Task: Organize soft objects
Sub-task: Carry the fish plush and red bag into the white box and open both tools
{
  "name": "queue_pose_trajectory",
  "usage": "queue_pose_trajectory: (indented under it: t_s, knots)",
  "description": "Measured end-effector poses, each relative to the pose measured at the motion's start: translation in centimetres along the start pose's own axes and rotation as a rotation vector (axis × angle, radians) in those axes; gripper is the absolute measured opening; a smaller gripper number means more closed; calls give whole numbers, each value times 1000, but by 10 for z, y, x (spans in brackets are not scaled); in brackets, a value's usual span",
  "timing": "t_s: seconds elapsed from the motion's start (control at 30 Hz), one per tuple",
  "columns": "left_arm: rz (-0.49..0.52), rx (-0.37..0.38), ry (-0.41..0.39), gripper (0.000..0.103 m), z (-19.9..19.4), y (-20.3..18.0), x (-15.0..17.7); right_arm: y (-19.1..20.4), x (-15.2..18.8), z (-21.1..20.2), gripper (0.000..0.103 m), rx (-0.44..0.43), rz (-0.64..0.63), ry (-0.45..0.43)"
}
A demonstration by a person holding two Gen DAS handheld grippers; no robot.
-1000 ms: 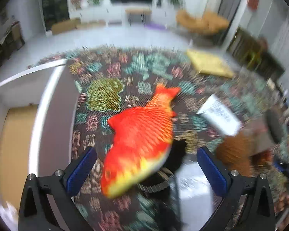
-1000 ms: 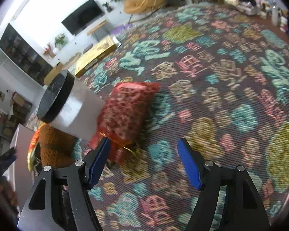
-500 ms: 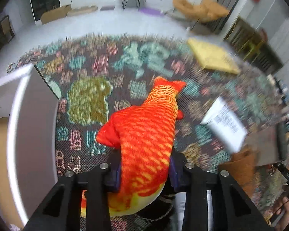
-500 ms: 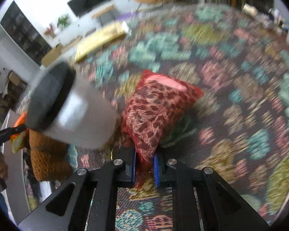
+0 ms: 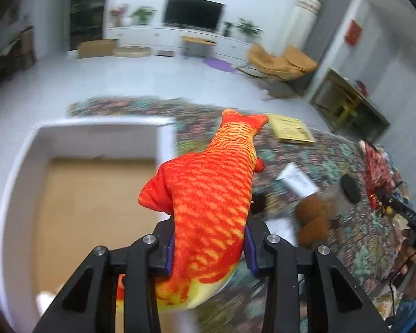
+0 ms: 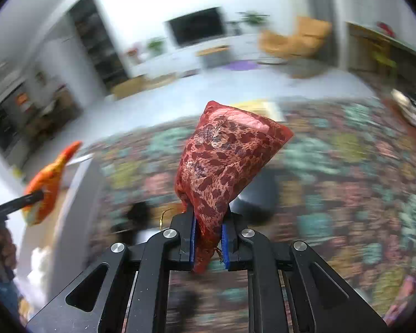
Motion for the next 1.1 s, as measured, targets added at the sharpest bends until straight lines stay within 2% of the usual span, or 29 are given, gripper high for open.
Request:
queue_pose_trajectory:
  t_s: [0.17, 0.23, 0.27, 0.3, 0.33, 0.37, 0.43, 0.5, 0.57, 0.73, 0.87, 1.1]
  knots:
    - [-39, -191, 9, 39, -55, 72, 63, 137, 43, 20, 15, -270, -100, 120]
    - [-58, -249, 14, 43, -70, 93, 84, 191, 65, 31, 16, -370, -139, 188]
    - [-69, -293, 17, 51, -77, 102, 95, 212, 75, 36, 18, -408, -149, 213]
    - [-79, -345, 21, 66, -81, 109, 105, 230, 84, 42, 32, -452, -153, 233]
    - [-82, -383, 21, 76, -84, 113, 114, 250, 94, 52, 43, -495, -153, 264]
    - [-82, -411, 12, 90, -86, 115, 121, 260, 102, 60, 75, -522, -152, 299]
    - [-76, -472, -14, 93, -90, 118, 131, 269, 115, 73, 78, -512, -150, 330]
    - [-51, -492, -25, 93, -91, 112, 136, 259, 119, 71, 78, -487, -164, 306]
    - [-19, -487, -62, 93, -93, 96, 136, 232, 119, 65, 79, -411, -184, 249]
    - [73, -408, -126, 93, -84, 35, 129, 138, 124, 49, 79, -138, -219, 107]
    - [153, -317, -136, 94, -67, -25, 112, 50, 129, 44, 79, 44, -141, 113]
    - [275, -274, -143, 94, -49, -105, 102, -50, 144, 9, 79, 184, 26, 92]
Point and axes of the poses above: each gripper's, at about its wrist camera, not at the fingertips, and z roughly the way its jaws point, y to its left, x to its underside, the point moved 2 cm from there along z, roughly the way its jaws point, and after that the axes turned 8 degrees about z, right-handed, at the moved point
